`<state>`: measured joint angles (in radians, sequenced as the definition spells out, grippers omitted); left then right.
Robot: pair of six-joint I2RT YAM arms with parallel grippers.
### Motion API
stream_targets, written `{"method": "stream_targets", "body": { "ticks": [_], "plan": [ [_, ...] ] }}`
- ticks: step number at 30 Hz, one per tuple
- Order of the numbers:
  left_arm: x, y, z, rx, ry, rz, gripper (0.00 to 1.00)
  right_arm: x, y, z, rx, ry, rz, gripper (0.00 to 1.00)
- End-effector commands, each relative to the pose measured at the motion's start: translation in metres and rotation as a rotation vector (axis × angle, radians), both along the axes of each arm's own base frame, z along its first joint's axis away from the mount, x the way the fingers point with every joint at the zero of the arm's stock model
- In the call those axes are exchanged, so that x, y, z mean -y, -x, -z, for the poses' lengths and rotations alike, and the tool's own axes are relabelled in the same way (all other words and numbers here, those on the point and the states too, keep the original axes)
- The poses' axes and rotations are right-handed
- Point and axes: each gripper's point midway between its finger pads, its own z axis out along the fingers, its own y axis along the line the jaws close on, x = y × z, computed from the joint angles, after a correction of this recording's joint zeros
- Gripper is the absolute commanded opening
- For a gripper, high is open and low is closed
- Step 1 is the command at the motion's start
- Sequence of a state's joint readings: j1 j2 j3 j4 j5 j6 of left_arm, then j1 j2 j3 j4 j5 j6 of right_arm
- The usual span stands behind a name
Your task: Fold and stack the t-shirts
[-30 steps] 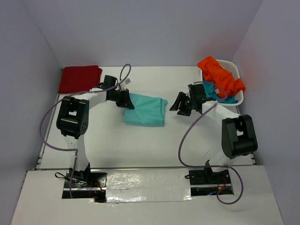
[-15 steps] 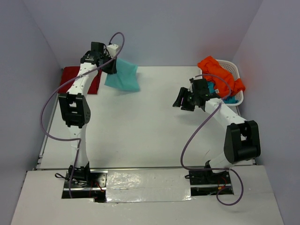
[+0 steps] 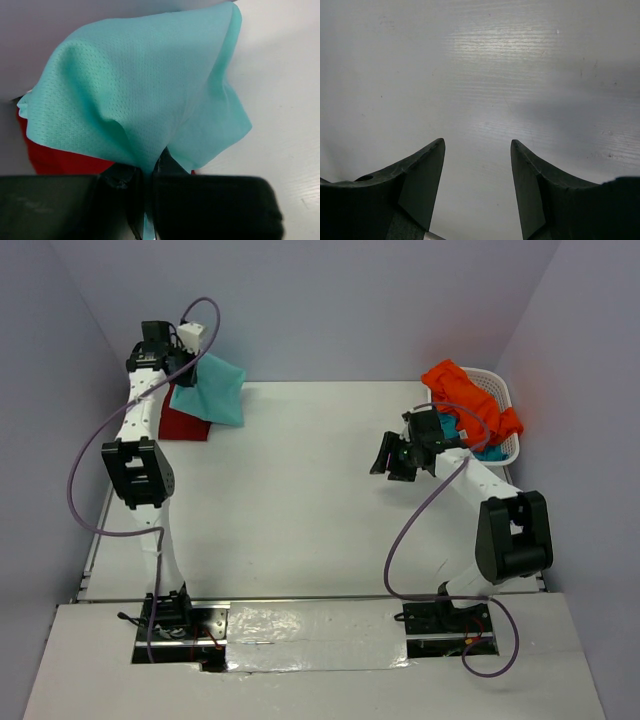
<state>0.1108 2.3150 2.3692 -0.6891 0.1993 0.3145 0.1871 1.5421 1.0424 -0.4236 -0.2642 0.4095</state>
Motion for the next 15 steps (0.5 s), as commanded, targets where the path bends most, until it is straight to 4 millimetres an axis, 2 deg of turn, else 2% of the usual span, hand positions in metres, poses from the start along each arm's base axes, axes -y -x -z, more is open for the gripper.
{"method": "stream_targets", "body": {
  "ticks": [1, 4, 8, 9, 10, 11, 12, 15],
  "plan": [
    [-0.030, -0.010, -0.053, 0.157, 0.002, -0.023, 0.00, 0.002, -0.006, -0.005, 0.021, 0.020, -0.002, 0.63],
    [-0.050, -0.008, -0.050, 0.151, 0.039, -0.043, 0.00, 0.003, -0.006, -0.003, 0.009, 0.029, -0.003, 0.63],
    [-0.077, -0.007, -0.019, 0.101, 0.083, -0.082, 0.00, 0.004, -0.008, -0.002, 0.003, 0.037, -0.008, 0.63],
    [-0.090, -0.005, -0.016, 0.097, 0.105, -0.109, 0.00, 0.003, -0.009, -0.003, 0.002, 0.037, -0.011, 0.63],
    [-0.094, -0.006, -0.013, 0.096, 0.132, -0.111, 0.00, 0.002, -0.010, -0.002, -0.002, 0.037, -0.014, 0.63],
    [-0.110, -0.007, -0.009, 0.100, 0.155, -0.145, 0.00, 0.002, -0.011, -0.002, -0.005, 0.037, -0.016, 0.63],
    [-0.119, -0.010, -0.009, 0.116, 0.160, -0.157, 0.00, 0.002, -0.012, -0.002, -0.006, 0.036, -0.015, 0.63],
    [-0.138, -0.017, -0.001, 0.141, 0.155, -0.181, 0.00, 0.000, -0.016, -0.001, -0.017, 0.034, -0.022, 0.63]
  ]
}}
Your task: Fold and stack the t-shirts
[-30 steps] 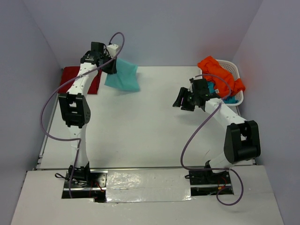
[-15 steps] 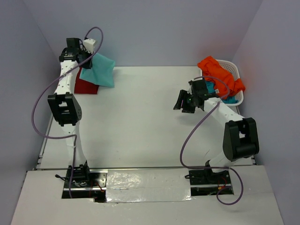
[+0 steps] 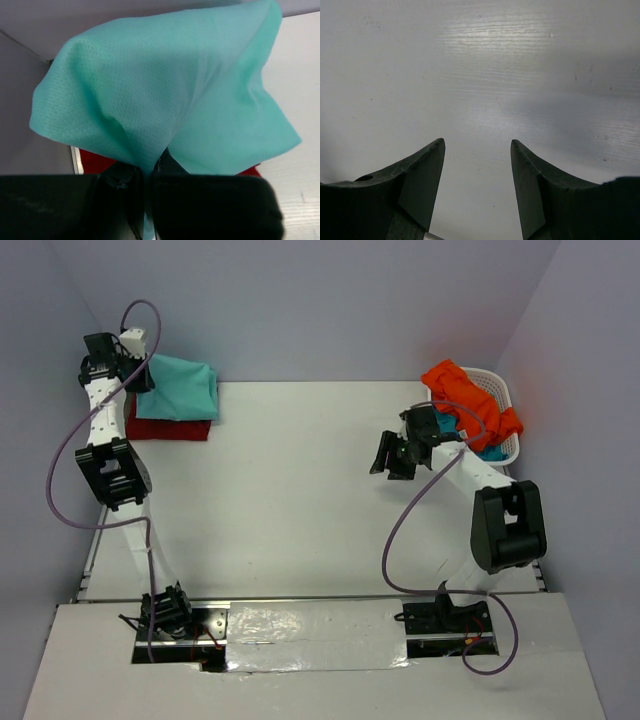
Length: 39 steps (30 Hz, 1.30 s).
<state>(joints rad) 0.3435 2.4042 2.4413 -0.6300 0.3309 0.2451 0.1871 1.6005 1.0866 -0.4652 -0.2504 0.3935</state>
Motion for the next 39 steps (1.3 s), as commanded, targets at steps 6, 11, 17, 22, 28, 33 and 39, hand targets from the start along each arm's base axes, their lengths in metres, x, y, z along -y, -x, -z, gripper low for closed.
{"method": "stream_targets", "body": {
  "ticks": [6, 11, 17, 22, 28, 33, 39],
  "plan": [
    [-0.017, -0.029, 0.025, 0.074, 0.033, -0.007, 0.00, -0.006, -0.017, -0.006, 0.001, 0.011, -0.031, 0.63],
    [-0.030, -0.038, 0.036, 0.084, 0.026, -0.073, 0.44, -0.011, -0.021, -0.007, -0.008, 0.017, -0.047, 0.63],
    [-0.068, -0.034, 0.005, 0.136, -0.044, -0.318, 0.99, -0.015, -0.019, -0.009, -0.011, 0.017, -0.065, 0.64],
    [-0.061, -0.026, -0.065, 0.262, -0.068, -0.298, 0.99, -0.015, -0.019, -0.019, 0.017, 0.014, -0.074, 0.64],
    [0.021, -0.013, -0.100, 0.249, -0.148, -0.085, 0.99, -0.014, -0.028, -0.047, 0.079, 0.018, -0.083, 0.65],
    [0.121, 0.020, -0.099, 0.129, -0.110, 0.135, 0.99, 0.009, -0.061, -0.111, 0.193, 0.039, -0.070, 0.79],
    [0.207, 0.079, -0.079, 0.005, -0.069, 0.381, 0.98, 0.130, -0.138, -0.153, 0.268, 0.223, 0.219, 0.86]
  ]
}}
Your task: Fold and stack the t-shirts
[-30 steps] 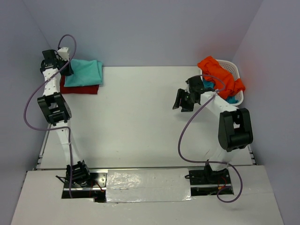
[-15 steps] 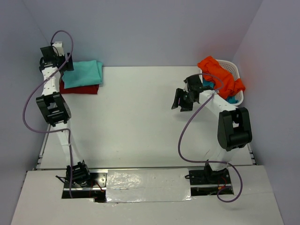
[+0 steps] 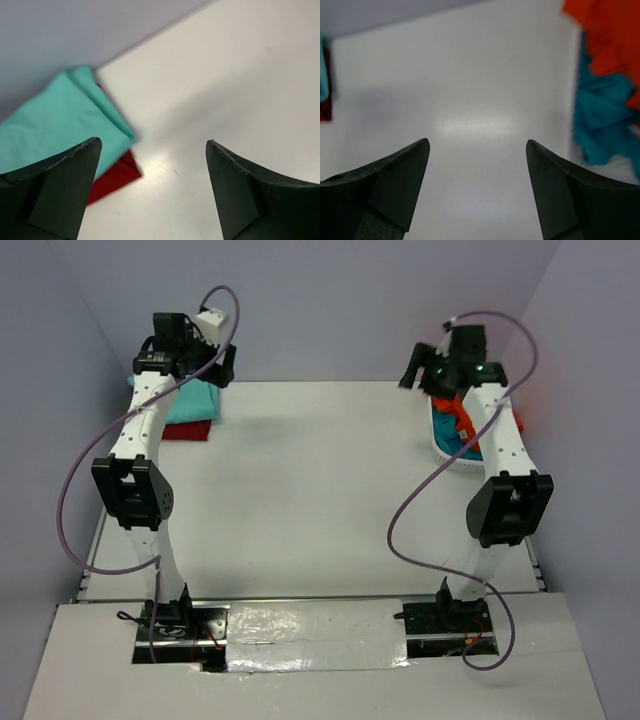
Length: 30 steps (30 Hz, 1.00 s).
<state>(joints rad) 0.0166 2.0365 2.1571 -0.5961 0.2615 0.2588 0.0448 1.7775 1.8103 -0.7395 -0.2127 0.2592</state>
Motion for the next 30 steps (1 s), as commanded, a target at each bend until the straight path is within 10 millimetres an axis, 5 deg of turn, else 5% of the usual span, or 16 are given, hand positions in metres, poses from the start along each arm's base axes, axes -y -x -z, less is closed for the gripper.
{"method": "stream_targets", "body": {
  "ticks": [1, 2, 3, 5, 7, 8, 9, 14, 17, 20, 24, 28, 29, 30],
  "plan": [
    [0.029, 0.048, 0.027, -0.140, -0.051, 0.123, 0.97, 0.090, -0.028, 0.011, -0.044, 0.145, 0.230, 0.85],
    [0.033, 0.056, 0.029, -0.149, -0.077, 0.134, 0.97, 0.115, -0.040, -0.002, -0.011, 0.192, 0.314, 0.84],
    [0.041, 0.065, 0.050, -0.197, -0.110, 0.160, 0.97, 0.141, -0.047, 0.023, -0.072, 0.202, 0.383, 0.84],
    [0.041, 0.079, 0.068, -0.246, -0.136, 0.160, 0.96, 0.170, -0.060, 0.029, -0.072, 0.236, 0.461, 0.84],
    [0.043, 0.084, 0.076, -0.274, -0.137, 0.167, 0.96, 0.196, -0.069, 0.061, -0.124, 0.292, 0.494, 0.84],
    [0.041, 0.087, 0.082, -0.297, -0.140, 0.165, 0.96, 0.204, -0.074, 0.064, -0.122, 0.321, 0.507, 0.84],
    [0.041, 0.088, 0.085, -0.308, -0.143, 0.164, 0.96, 0.213, -0.077, 0.088, -0.165, 0.363, 0.516, 0.84],
    [0.036, 0.087, 0.100, -0.362, -0.157, 0.147, 0.95, 0.216, -0.078, 0.141, -0.259, 0.404, 0.452, 0.83],
    [0.032, 0.079, 0.104, -0.362, -0.152, 0.126, 0.95, 0.222, -0.074, 0.158, -0.282, 0.428, 0.473, 0.76],
    [0.029, 0.074, 0.105, -0.373, -0.147, 0.116, 0.95, 0.233, -0.069, 0.141, -0.259, 0.449, 0.551, 0.31],
    [0.029, 0.073, 0.104, -0.379, -0.139, 0.117, 0.95, 0.237, -0.061, 0.092, -0.158, 0.466, 0.598, 0.04],
    [0.031, 0.075, 0.096, -0.361, -0.137, 0.124, 0.95, 0.243, -0.045, 0.036, -0.054, 0.504, 0.641, 0.08],
    [0.031, 0.076, 0.096, -0.361, -0.140, 0.127, 0.95, 0.242, -0.041, 0.019, -0.011, 0.500, 0.644, 0.17],
    [0.031, 0.077, 0.094, -0.358, -0.140, 0.131, 0.95, 0.241, -0.041, 0.013, 0.004, 0.499, 0.623, 0.45]
  ]
}}
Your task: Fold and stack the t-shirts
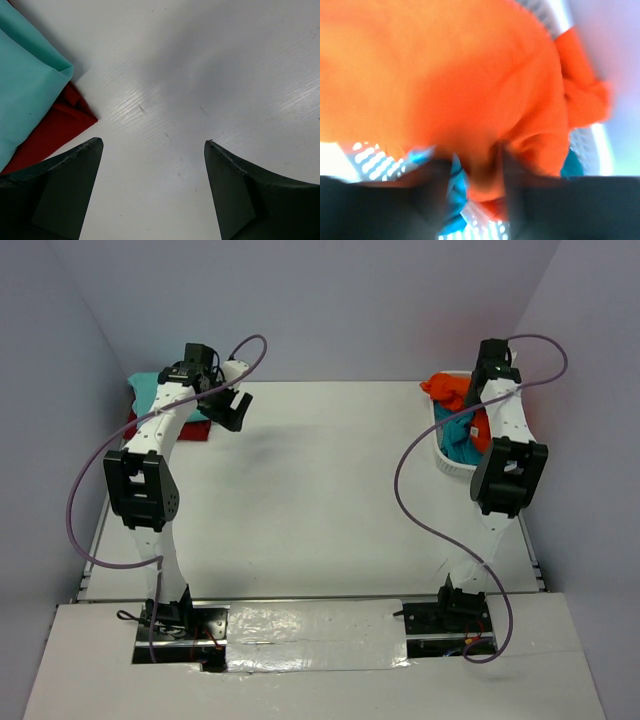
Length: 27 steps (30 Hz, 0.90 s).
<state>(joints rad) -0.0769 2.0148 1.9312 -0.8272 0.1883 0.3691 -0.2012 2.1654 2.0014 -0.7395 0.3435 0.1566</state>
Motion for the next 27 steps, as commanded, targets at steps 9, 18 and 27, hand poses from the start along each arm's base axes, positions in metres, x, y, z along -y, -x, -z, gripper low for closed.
{"method": "stream_targets", "body": {
  "ticks": [9, 18, 27],
  "plan": [
    [0.000, 0.007, -0.025, 0.053, 0.000, 0.033, 0.95, -0.014, -0.029, -0.034, 0.152, -0.141, -0.191, 0.65],
    [-0.006, 0.016, -0.007, 0.009, -0.033, 0.029, 0.95, -0.020, -0.053, -0.004, 0.172, -0.211, -0.202, 0.57],
    [-0.005, 0.013, -0.011, 0.018, -0.023, 0.023, 0.95, 0.000, -0.031, -0.030, 0.190, -0.099, -0.107, 0.00]
  ]
}}
